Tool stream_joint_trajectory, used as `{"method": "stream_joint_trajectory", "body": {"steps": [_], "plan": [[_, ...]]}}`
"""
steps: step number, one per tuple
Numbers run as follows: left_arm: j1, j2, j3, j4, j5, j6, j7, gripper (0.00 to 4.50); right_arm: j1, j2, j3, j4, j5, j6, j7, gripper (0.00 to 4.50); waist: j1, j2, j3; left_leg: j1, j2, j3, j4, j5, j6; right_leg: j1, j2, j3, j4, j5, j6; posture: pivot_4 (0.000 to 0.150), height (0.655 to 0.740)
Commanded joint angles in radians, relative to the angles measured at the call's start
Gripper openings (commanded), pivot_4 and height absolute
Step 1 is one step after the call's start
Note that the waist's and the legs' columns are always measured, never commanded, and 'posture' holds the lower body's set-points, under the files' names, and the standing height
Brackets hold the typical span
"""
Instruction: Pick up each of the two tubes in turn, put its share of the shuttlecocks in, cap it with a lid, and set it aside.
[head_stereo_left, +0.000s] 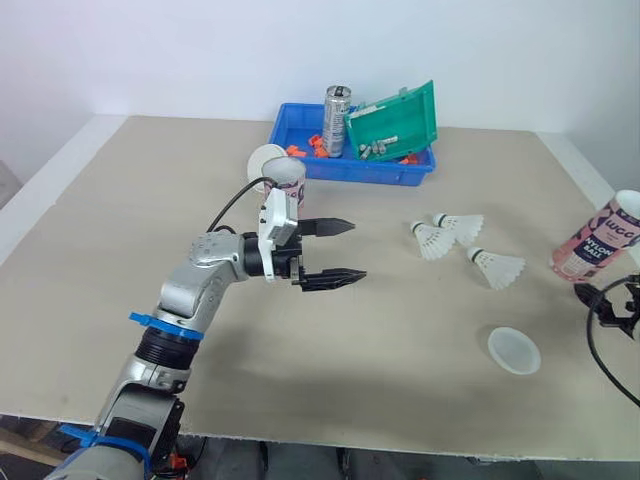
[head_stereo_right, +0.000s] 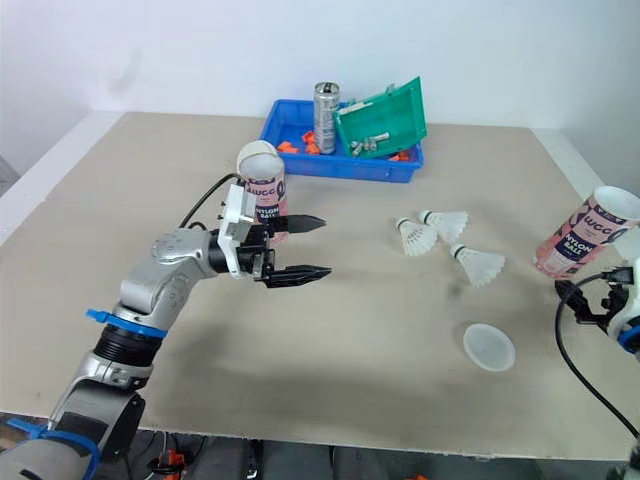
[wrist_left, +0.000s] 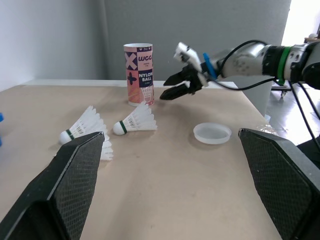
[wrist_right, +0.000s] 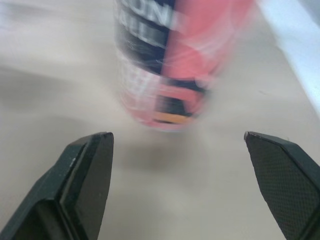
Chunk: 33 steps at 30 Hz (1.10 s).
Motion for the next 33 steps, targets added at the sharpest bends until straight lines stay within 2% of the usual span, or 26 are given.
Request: {"method": "stream_joint_trajectory", "body": {"steps": [1, 3, 6, 11, 14, 19, 24, 33], "plan": [[0.056, 0.044, 0.071, -0.082, -0.033, 0.053, 0.053, 4.5, 0.094, 0.0, -0.089, -0.384, 0.182, 0.082, 0.128, 4.47, -0.004, 0.001, 0.0, 0.001, 0.0, 0.0, -0.001, 0.0, 0.0, 0.0, 0.0, 0.0, 0.0, 0.0, 0.0, 0.15, 0.7061], [0.116, 0.08, 0.105, -0.101, -0.029, 0.082, 0.097, 4.5, 0.138, 0.017, -0.076, -0.583, 0.267, 0.127, 0.146, 4.47, -0.005, 0.0, 0.0, 0.003, 0.001, -0.001, -0.002, 0.0, 0.0, 0.001, 0.002, 0.0, 0.0, 0.0, -0.001, 0.15, 0.7061], [0.186, 0.106, 0.16, -0.123, -0.019, 0.101, 0.184, 4.5, 0.102, 0.035, 0.019, -0.728, 0.283, 0.149, 0.103, 4.47, -0.002, -0.002, 0.001, 0.005, 0.004, -0.003, -0.001, 0.0, -0.001, 0.002, 0.005, -0.001, 0.0, 0.0, -0.008, 0.15, 0.7061], [0.251, 0.083, 0.239, -0.114, -0.003, 0.127, 0.367, 4.5, -0.041, 0.108, 0.228, -0.798, 0.261, 0.164, 0.036, 4.47, 0.005, -0.01, 0.004, 0.003, 0.003, -0.002, 0.003, 0.003, -0.002, 0.002, 0.004, 0.0, -0.001, 0.004, -0.01, 0.15, 0.7061], [0.27, 0.069, 0.243, -0.086, 0.025, 0.102, 0.421, 4.5, -0.09, 0.155, 0.338, -0.782, 0.195, 0.133, 0.016, 4.47, 0.01, -0.013, 0.004, 0.003, 0.002, -0.001, 0.003, 0.004, -0.002, 0.001, 0.002, 0.0, -0.002, 0.005, -0.01, 0.15, 0.7061], [0.261, 0.059, 0.205, -0.033, 0.08, 0.059, 0.432, 4.5, -0.129, 0.229, 0.431, -0.732, 0.11, 0.083, -0.018, 4.47, 0.016, -0.013, 0.004, -0.002, 0.003, -0.001, 0.003, 0.004, -0.002, -0.002, 0.003, 0.0, -0.002, 0.004, -0.01, 0.15, 0.7061], [0.188, 0.036, 0.184, 0.102, 0.123, -0.001, 0.421, 4.5, -0.114, 0.277, 0.485, -0.785, 0.086, 0.072, -0.033, 4.47, 0.025, -0.013, 0.004, -0.003, 0.003, -0.003, 0.0, 0.003, -0.003, -0.002, 0.005, 0.0, -0.002, 0.002, -0.009, 0.15, 0.7061], [0.02, -0.013, 0.165, 0.414, 0.211, -0.175, 0.416, 4.5, -0.055, 0.286, 0.466, -0.885, 0.091, 0.097, -0.078, 4.47, 0.026, -0.013, 0.004, -0.003, 0.003, -0.004, 0.0, 0.003, -0.003, -0.002, 0.006, -0.001, -0.002, 0.002, -0.009, 0.15, 0.7061]]}}
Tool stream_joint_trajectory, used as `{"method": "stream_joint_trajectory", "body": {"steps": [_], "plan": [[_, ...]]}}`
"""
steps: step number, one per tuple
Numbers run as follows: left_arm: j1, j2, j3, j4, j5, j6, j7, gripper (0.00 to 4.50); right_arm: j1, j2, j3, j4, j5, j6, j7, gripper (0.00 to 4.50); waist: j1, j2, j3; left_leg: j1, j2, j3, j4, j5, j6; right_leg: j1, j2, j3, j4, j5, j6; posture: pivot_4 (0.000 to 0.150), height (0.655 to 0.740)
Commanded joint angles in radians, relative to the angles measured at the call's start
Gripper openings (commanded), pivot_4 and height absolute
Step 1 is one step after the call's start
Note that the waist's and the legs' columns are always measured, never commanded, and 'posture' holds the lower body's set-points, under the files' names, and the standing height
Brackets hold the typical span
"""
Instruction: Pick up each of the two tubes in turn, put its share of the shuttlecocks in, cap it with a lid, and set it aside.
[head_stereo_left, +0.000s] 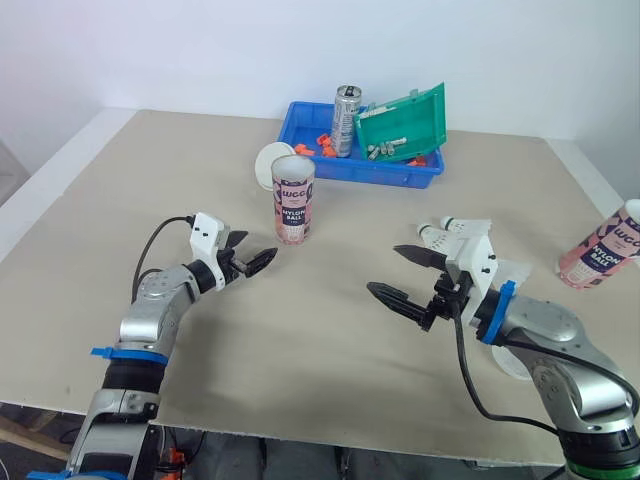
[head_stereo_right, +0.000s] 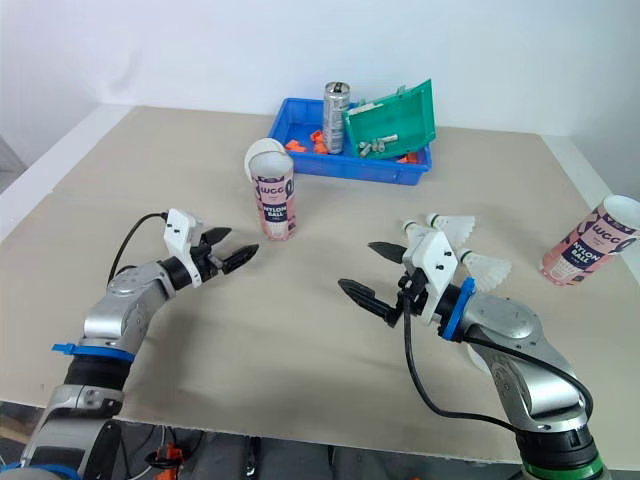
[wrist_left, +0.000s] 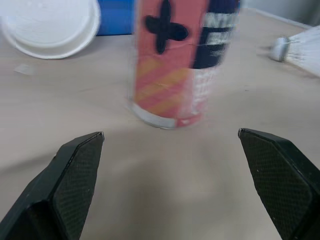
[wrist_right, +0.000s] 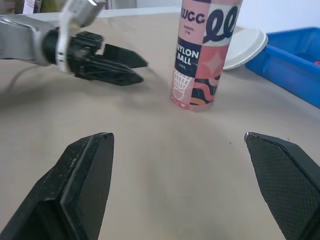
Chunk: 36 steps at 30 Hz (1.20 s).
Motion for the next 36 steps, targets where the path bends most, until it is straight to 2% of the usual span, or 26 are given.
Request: {"method": "stream_joint_trajectory", "body": {"steps": [1, 10, 17, 25, 36], "plan": [[-0.078, -0.018, -0.014, 0.123, 0.043, -0.112, -0.035, 4.5, 0.021, -0.004, -0.042, -0.081, 0.015, 0.005, -0.027, 4.47, 0.001, 0.0, 0.0, 0.0, 0.0, 0.0, 0.0, 0.0, 0.0, 0.0, 0.0, 0.0, 0.0, 0.0, 0.0, 0.15, 0.7061], [-0.319, -0.063, -0.027, 0.555, 0.117, -0.312, -0.125, 4.5, 0.056, -0.015, -0.069, -0.148, 0.017, 0.034, -0.062, 4.47, 0.001, -0.001, 0.0, -0.001, 0.0, 0.0, 0.001, 0.0, 0.0, 0.0, 0.0, 0.0, 0.0, 0.0, 0.001, 0.15, 0.7061], [-0.445, -0.089, -0.009, 0.793, 0.16, -0.417, -0.129, 4.5, 0.054, -0.031, -0.081, -0.169, 0.025, 0.049, -0.066, 4.47, 0.001, -0.001, 0.0, -0.002, 0.0, -0.001, 0.0, 0.0, 0.0, -0.001, 0.001, 0.0, 0.0, 0.001, 0.005, 0.15, 0.7061], [-0.508, -0.116, 0.005, 0.906, 0.194, -0.456, -0.108, 4.5, 0.049, -0.042, -0.091, -0.19, 0.032, 0.067, -0.078, 4.47, 0.001, -0.001, 0.0, -0.003, 0.0, -0.002, 0.0, 0.0, -0.001, -0.001, 0.001, -0.001, 0.0, 0.001, 0.005, 0.15, 0.7061], [-0.544, -0.151, 0.045, 0.939, 0.201, -0.456, -0.074, 4.5, 0.059, -0.049, -0.108, -0.207, 0.031, 0.079, -0.087, 4.47, 0.001, -0.001, 0.0, -0.003, 0.0, -0.002, 0.0, 0.0, -0.001, -0.001, 0.001, -0.001, 0.0, 0.001, 0.005, 0.15, 0.7061]]}}
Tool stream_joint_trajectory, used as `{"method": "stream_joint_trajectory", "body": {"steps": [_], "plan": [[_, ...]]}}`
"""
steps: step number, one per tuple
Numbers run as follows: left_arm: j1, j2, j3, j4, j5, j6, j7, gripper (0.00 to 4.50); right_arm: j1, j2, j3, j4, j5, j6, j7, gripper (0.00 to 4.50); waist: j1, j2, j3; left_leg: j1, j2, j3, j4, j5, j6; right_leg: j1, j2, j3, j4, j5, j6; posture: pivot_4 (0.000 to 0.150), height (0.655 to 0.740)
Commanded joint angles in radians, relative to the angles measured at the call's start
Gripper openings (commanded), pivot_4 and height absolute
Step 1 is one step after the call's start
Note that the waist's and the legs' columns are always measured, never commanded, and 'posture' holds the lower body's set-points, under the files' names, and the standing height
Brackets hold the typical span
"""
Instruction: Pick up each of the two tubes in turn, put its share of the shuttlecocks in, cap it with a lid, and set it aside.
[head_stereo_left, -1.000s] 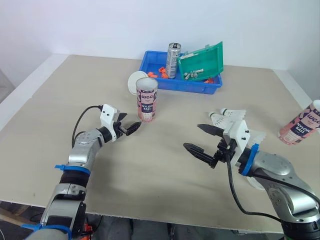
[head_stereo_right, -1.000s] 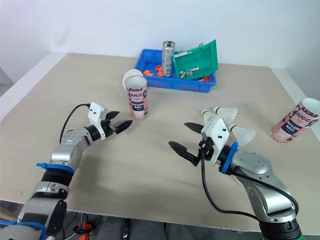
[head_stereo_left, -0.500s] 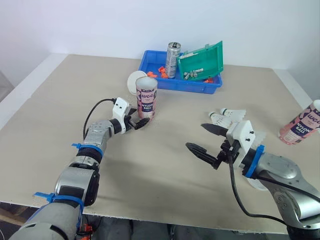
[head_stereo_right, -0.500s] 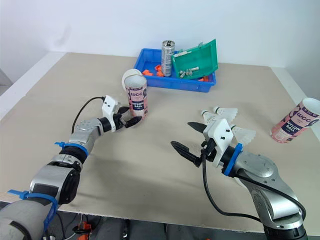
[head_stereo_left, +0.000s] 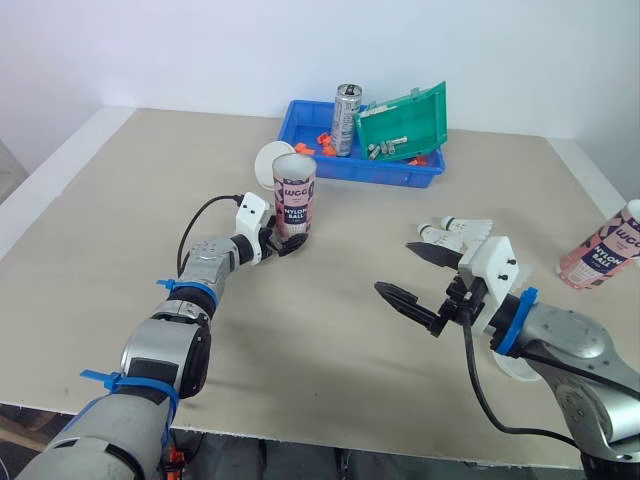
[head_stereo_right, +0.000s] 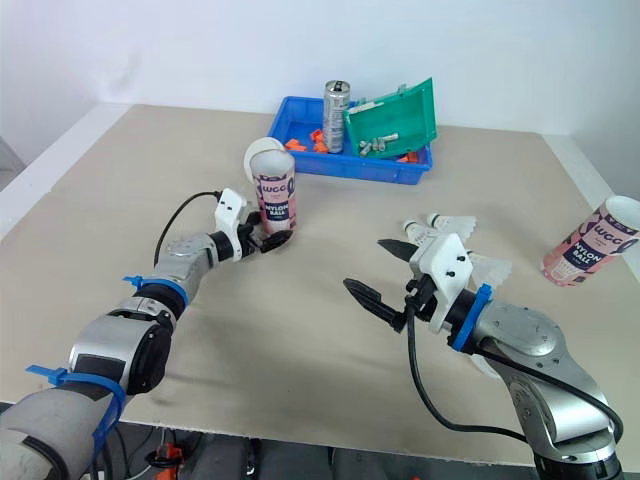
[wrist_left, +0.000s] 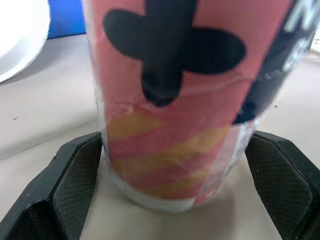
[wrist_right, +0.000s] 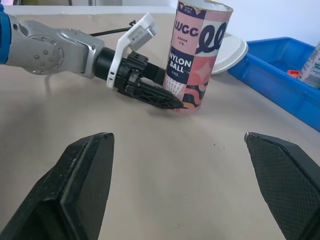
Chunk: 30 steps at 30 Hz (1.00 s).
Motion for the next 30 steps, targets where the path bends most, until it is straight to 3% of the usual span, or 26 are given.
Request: {"method": "stream_joint_trajectory", "body": {"steps": [1, 3, 7, 19, 21, 30], "plan": [[-0.041, -0.009, 0.031, -0.002, 0.001, -0.016, 0.009, 4.5, -0.003, -0.012, -0.033, -0.038, 0.01, -0.007, -0.003, 4.47, 0.0, 0.0, 0.0, 0.0, 0.0, 0.0, 0.0, 0.0, 0.0, 0.0, 0.0, 0.0, 0.0, 0.0, 0.0, 0.15, 0.7061], [-0.043, -0.014, 0.038, 0.0, 0.003, -0.016, 0.013, 4.5, -0.008, -0.014, -0.031, -0.035, 0.009, -0.007, -0.003, 4.47, 0.0, 0.0, 0.0, 0.0, 0.0, 0.0, 0.0, 0.0, 0.0, 0.0, 0.0, 0.0, 0.0, 0.0, 0.0, 0.15, 0.7061], [-0.045, -0.016, 0.047, 0.001, 0.007, -0.013, 0.018, 3.42, -0.015, -0.018, -0.034, -0.037, 0.011, -0.003, -0.003, 4.5, 0.0, 0.0, 0.0, 0.0, 0.0, 0.0, 0.0, 0.0, 0.0, 0.0, 0.0, 0.0, 0.0, 0.0, 0.0, 0.15, 0.7061], [-0.022, 0.033, 0.037, -0.037, 0.023, -0.038, -0.051, 3.42, -0.022, -0.013, -0.037, 0.009, -0.033, -0.007, -0.04, 4.5, 0.0, 0.0, 0.0, 0.0, 0.0, 0.0, 0.0, 0.0, 0.0, 0.0, 0.0, 0.0, 0.0, 0.0, 0.0, 0.15, 0.7061], [-0.024, 0.051, 0.017, -0.058, 0.034, -0.038, -0.106, 3.42, -0.022, -0.012, -0.039, 0.046, -0.068, -0.003, -0.07, 4.5, 0.0, 0.0, 0.0, 0.0, 0.0, 0.0, 0.0, 0.0, 0.0, 0.0, 0.0, 0.0, 0.0, 0.0, 0.0, 0.15, 0.7061], [0.019, 0.256, -0.136, -0.392, 0.042, 0.082, -0.659, 3.42, -0.012, 0.061, -0.022, 0.159, -0.175, 0.072, -0.241, 4.5, -0.006, 0.0, 0.0, 0.0, 0.0, 0.0, -0.002, 0.0, 0.0, -0.002, 0.0, 0.0, 0.001, 0.001, -0.006, 0.15, 0.7061]]}}
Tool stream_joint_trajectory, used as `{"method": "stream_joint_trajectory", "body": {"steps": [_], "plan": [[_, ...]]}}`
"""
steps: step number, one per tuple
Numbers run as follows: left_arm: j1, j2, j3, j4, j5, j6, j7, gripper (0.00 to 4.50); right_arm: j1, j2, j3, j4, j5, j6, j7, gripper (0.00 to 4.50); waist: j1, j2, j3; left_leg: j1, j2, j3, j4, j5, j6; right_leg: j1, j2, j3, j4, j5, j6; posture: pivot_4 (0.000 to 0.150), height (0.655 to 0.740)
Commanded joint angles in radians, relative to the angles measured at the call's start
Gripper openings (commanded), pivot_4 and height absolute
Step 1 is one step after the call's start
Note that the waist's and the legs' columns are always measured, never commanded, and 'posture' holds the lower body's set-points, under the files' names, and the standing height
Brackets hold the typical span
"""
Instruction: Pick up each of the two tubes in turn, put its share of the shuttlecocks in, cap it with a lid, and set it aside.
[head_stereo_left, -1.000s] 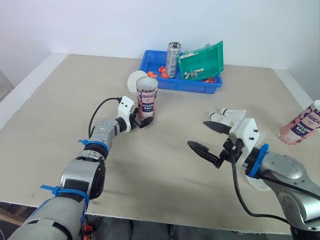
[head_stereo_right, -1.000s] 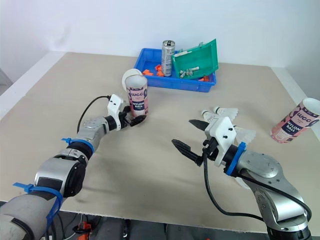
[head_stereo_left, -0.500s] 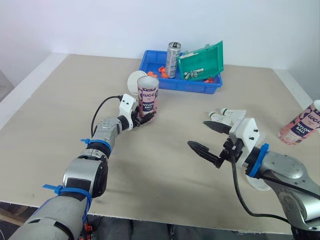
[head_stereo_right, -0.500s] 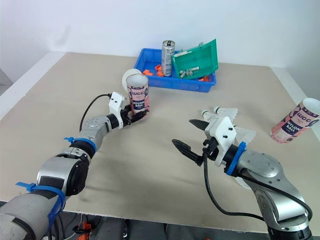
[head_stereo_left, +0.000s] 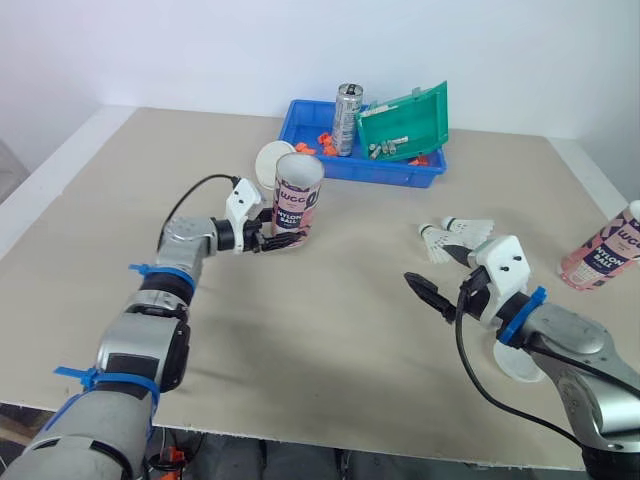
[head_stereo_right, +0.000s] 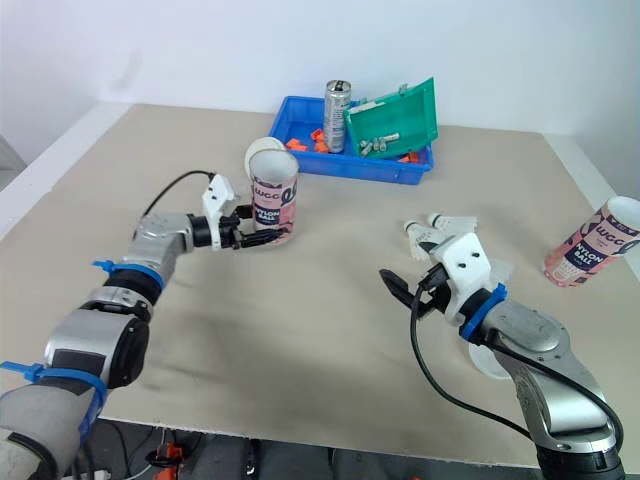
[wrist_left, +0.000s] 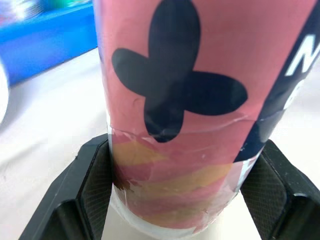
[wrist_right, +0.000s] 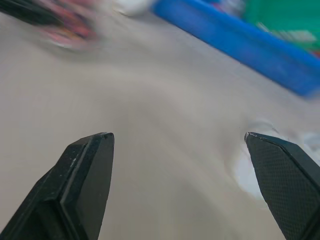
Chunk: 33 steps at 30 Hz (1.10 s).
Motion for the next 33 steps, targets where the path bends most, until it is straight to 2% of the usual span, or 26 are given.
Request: {"method": "stream_joint_trajectory", "body": {"steps": [1, 3, 7, 11, 23, 26, 29, 31, 33], "plan": [[0.034, 0.08, -0.054, -0.176, 0.0, 0.025, -0.18, 3.42, -0.028, 0.036, 0.022, 0.019, -0.046, 0.02, -0.067, 4.5, -0.002, 0.0, 0.0, 0.0, 0.0, 0.0, -0.001, 0.0, 0.0, 0.0, 0.0, 0.0, 0.0, 0.0, -0.001, 0.15, 0.7061], [0.069, 0.141, -0.101, -0.227, 0.035, -0.029, -0.24, 3.42, -0.05, 0.066, 0.049, 0.053, -0.072, 0.021, -0.093, 4.5, -0.004, 0.001, 0.0, 0.001, 0.001, 0.0, -0.001, 0.0, 0.0, 0.0, 0.0, 0.0, 0.001, -0.001, -0.001, 0.15, 0.7061], [0.1, 0.234, -0.185, -0.229, 0.139, -0.135, -0.242, 3.42, -0.095, 0.11, 0.086, 0.146, -0.123, -0.006, -0.118, 4.5, -0.005, 0.0, 0.0, 0.002, 0.001, 0.0, -0.001, 0.0, 0.0, 0.0, 0.001, 0.0, 0.001, -0.001, -0.001, 0.15, 0.7061], [0.151, 0.249, -0.194, -0.341, 0.087, -0.053, -0.31, 3.42, -0.142, 0.126, 0.097, 0.228, -0.148, -0.034, -0.109, 4.5, -0.004, 0.0, 0.0, 0.002, 0.002, 0.0, 0.0, 0.0, 0.0, 0.001, 0.001, 0.0, 0.001, -0.004, -0.002, 0.15, 0.7061], [0.221, 0.288, -0.234, -0.582, 0.022, 0.099, -0.32, 3.42, -0.315, 0.15, 0.124, 0.498, -0.211, -0.152, -0.087, 4.5, 0.0, 0.001, -0.001, 0.002, 0.002, 0.0, 0.0, 0.0, 0.0, 0.001, 0.001, 0.0, 0.002, -0.003, 0.001, 0.15, 0.7061], [0.209, 0.333, -0.267, -0.619, 0.004, 0.146, -0.32, 3.37, -0.364, 0.17, 0.131, 0.568, -0.23, -0.187, -0.095, 3.7, -0.002, 0.001, 0.0, 0.002, 0.002, 0.0, 0.001, 0.0, 0.001, 0.001, 0.001, 0.0, 0.002, -0.003, 0.001, 0.15, 0.7061], [0.211, 0.366, -0.295, -0.624, 0.009, 0.143, -0.32, 3.37, -0.37, 0.179, 0.14, 0.582, -0.237, -0.207, -0.084, 2.64, -0.006, 0.001, 0.0, 0.002, 0.002, 0.0, 0.001, 0.0, 0.001, 0.001, 0.002, 0.0, 0.003, -0.003, 0.001, 0.15, 0.7061], [0.216, 0.382, -0.307, -0.637, -0.013, 0.158, -0.32, 3.37, -0.364, 0.182, 0.14, 0.57, -0.237, -0.209, -0.081, 1.82, -0.006, 0.001, 0.0, 0.003, 0.002, 0.0, 0.0, 0.0, 0.001, 0.0, 0.002, 0.0, 0.005, -0.004, 0.0, 0.15, 0.7061], [0.218, 0.397, -0.319, -0.643, -0.035, 0.173, -0.32, 3.37, -0.356, 0.182, 0.141, 0.545, -0.237, -0.208, -0.076, 0.75, -0.007, 0.001, 0.0, 0.003, 0.002, 0.0, 0.0, 0.0, 0.001, 0.0, 0.002, 0.0, 0.007, -0.004, -0.001, 0.15, 0.7061]]}}
